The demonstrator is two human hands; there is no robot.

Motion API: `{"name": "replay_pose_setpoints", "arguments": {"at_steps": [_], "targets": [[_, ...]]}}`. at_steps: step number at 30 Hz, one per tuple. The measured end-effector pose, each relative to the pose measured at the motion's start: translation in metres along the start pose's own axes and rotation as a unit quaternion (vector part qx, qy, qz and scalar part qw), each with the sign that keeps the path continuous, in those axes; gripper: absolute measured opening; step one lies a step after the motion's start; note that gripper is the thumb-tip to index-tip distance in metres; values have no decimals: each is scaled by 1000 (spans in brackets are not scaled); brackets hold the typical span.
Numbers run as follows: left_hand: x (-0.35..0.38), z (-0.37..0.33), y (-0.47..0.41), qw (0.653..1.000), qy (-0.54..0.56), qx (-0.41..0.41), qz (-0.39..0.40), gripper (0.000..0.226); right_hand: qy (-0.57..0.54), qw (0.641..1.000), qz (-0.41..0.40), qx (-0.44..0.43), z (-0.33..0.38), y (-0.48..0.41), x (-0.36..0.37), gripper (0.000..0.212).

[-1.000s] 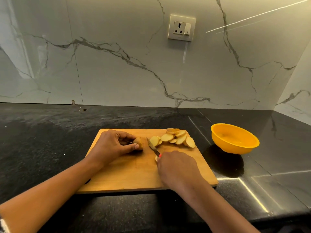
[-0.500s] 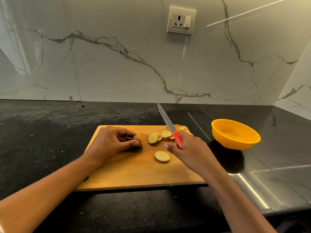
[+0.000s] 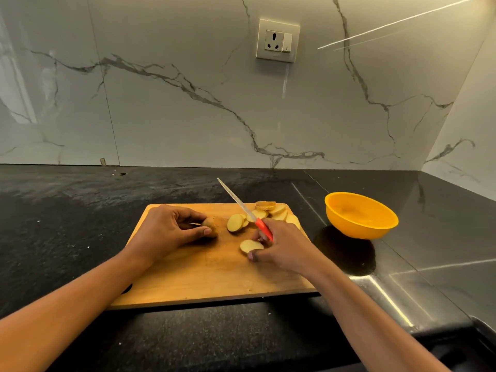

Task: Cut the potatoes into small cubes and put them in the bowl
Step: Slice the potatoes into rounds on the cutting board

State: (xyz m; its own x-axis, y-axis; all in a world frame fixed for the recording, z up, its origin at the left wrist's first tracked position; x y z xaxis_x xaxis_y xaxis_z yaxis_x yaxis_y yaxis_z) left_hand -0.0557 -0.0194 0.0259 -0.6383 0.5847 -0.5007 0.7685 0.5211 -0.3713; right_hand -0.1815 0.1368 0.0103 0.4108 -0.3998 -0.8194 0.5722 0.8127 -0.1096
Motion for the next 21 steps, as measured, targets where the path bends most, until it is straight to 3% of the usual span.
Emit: {"name": "replay_pose_setpoints", "arguments": {"at_steps": [4,11,14,21], "targets": [[-1,4,-1,1000,2,-3,-2,32,-25,999,-29,-5,-4,-13,-17,41],[-1,1,0,1000,4,8,1,31,95,992,-88,9,-10,-48,-40,54],[0,0,1,1000,3,15,4,30,107,987,-122,22,-6,-33,-45,44],[-1,-2,1,1000,0,19,3,28,53,993,-92,49,19,26,-25,41]]}}
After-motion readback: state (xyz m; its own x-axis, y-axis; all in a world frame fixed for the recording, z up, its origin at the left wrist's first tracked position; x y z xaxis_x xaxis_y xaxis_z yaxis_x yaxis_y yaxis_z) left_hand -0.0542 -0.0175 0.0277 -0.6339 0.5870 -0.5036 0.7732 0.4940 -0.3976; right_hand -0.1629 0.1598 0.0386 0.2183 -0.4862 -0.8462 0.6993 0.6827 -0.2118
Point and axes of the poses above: each hand's wrist, its own y-axis away from the middle knuckle, its own x-axis out of the palm, z = x × y, the point moved 7 cm from there along -y, towards the middle knuckle, and after that the axes turned 4 degrees about -z, right-handed, at the moved point
